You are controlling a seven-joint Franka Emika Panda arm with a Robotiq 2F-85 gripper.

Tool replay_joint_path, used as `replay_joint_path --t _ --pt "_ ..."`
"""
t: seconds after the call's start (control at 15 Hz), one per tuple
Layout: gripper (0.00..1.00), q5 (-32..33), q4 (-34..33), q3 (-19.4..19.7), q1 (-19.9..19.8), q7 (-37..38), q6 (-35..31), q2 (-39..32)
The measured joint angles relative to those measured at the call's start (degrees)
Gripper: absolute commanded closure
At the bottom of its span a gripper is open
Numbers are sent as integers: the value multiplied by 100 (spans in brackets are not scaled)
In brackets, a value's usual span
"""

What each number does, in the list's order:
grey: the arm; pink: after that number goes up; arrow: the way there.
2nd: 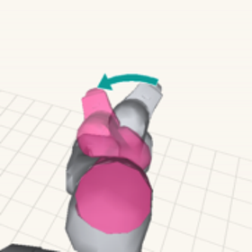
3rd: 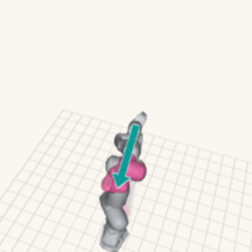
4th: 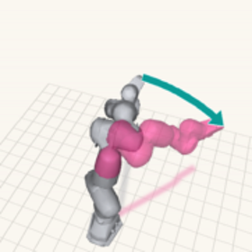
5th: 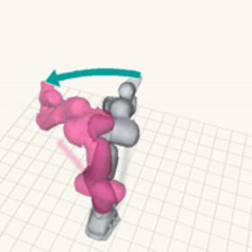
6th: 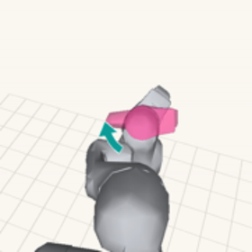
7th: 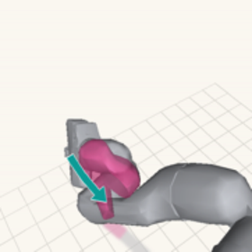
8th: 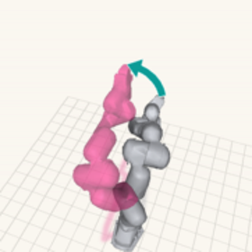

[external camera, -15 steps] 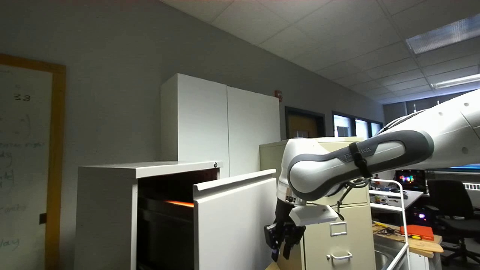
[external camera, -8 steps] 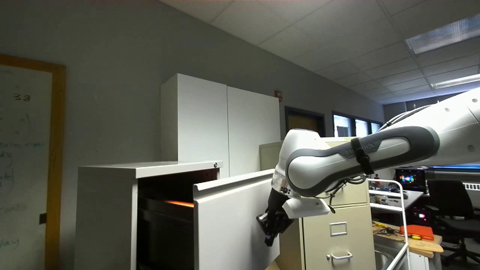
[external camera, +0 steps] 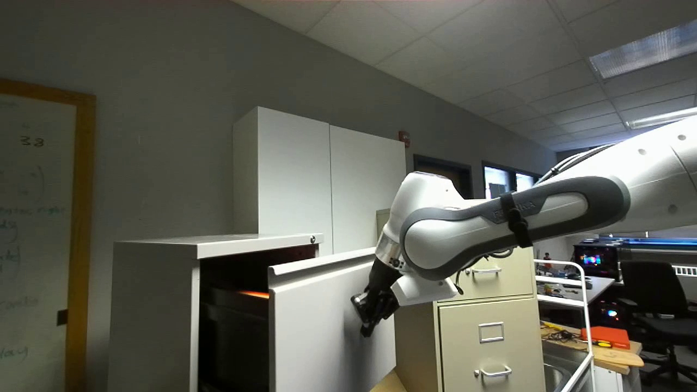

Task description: Close the top drawer of the cabinet to the left

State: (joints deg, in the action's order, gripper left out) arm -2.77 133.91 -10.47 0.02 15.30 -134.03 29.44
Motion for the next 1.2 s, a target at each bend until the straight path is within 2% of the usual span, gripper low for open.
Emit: replay_joint_path --t 0.33,0.67,1.2 --pt "100 209 -613 -163 43 0 -245 -648" --pt "100 346 -1559 -201 191 -33 -279 -1560" --pt "100 464 -3146 -209 722 -138 -130 -2766"
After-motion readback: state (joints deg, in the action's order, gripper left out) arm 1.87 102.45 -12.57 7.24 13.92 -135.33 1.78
